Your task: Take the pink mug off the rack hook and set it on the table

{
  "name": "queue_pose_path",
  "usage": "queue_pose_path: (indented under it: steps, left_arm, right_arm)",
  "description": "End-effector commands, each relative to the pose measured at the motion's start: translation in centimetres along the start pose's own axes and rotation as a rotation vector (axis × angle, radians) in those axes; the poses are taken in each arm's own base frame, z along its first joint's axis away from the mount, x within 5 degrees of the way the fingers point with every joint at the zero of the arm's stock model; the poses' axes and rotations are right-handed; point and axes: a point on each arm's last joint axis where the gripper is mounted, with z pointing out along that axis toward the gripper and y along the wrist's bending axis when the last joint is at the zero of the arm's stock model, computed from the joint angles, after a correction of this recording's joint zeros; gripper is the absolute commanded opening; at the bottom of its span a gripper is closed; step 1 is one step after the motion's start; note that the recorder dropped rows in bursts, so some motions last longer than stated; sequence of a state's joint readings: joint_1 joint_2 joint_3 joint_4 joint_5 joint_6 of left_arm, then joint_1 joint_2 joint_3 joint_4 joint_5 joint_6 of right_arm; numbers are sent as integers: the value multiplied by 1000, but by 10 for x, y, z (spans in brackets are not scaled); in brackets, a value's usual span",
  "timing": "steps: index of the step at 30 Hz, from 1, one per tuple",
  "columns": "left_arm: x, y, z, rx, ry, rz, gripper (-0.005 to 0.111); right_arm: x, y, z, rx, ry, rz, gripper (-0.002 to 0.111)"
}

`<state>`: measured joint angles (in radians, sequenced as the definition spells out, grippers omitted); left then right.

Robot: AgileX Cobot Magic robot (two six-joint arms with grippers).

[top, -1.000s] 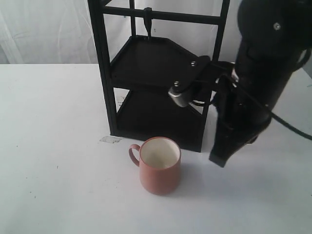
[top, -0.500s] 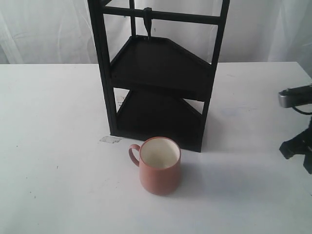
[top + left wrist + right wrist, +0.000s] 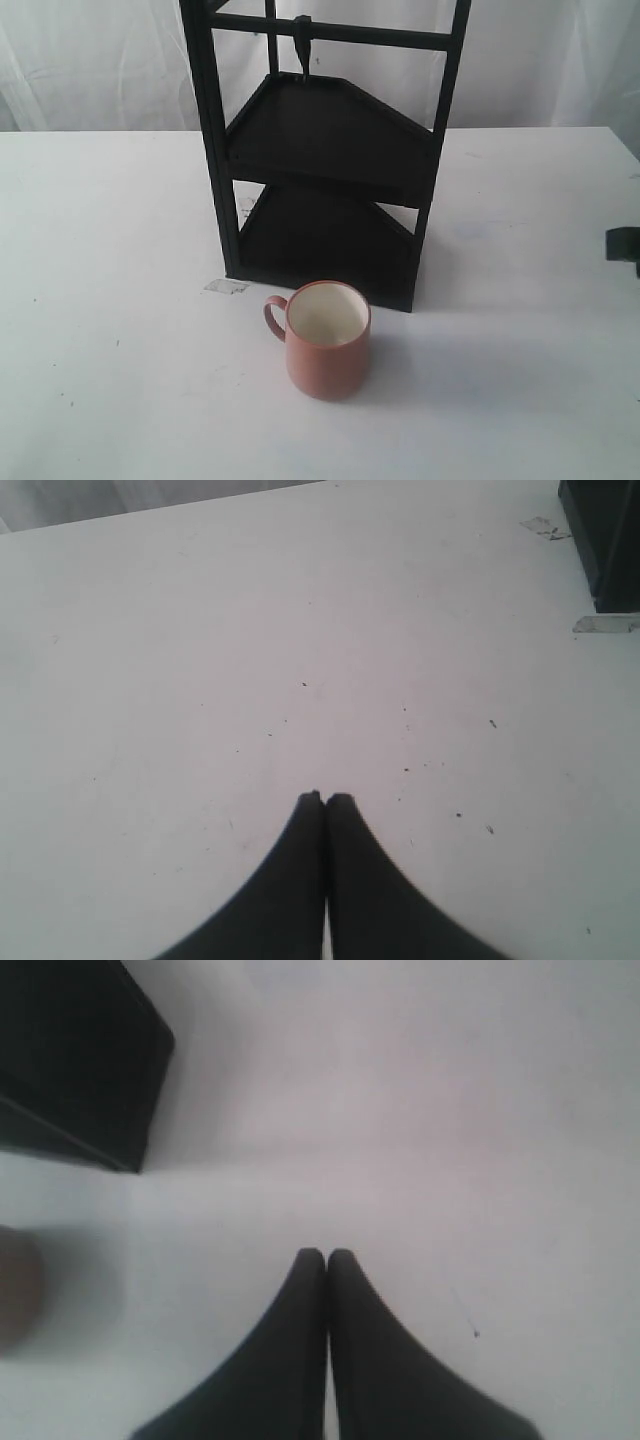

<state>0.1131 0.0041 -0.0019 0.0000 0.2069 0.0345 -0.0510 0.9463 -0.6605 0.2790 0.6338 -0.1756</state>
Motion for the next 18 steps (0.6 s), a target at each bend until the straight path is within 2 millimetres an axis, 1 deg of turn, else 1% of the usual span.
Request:
queue_pose_path:
  steps: [1,2,5,6,7,8,12,18]
  left_arm:
    - [0,-1,0,8,-8,-4,0]
    - [0,-1,0,8,-8,-4,0]
    - [0,-1,0,8,-8,-4,0]
    - [0,-1,0,8,-8,-4,0]
    - [0,-1,0,8,-8,-4,0]
    - [0,-1,0,8,-8,-4,0]
    - [0,-1,0,8,-8,-4,0]
    - [0,-1,0,8,-8,-4,0]
  right_arm:
    - [16,6,-53,-3,-288,-30,0]
    - [21,7,-65,0,-352,-42,0]
    - [35,10,-89,13,-489,-79,0]
    - [43,10,-100,23,-545,-100,0]
    - [47,11,-104,20,-571,-102,0]
    - [52,12,-108,1,-590,-71,0]
    - [59,13,-118,-6,-643,-70,0]
    - [59,14,-119,-7,-649,-71,0]
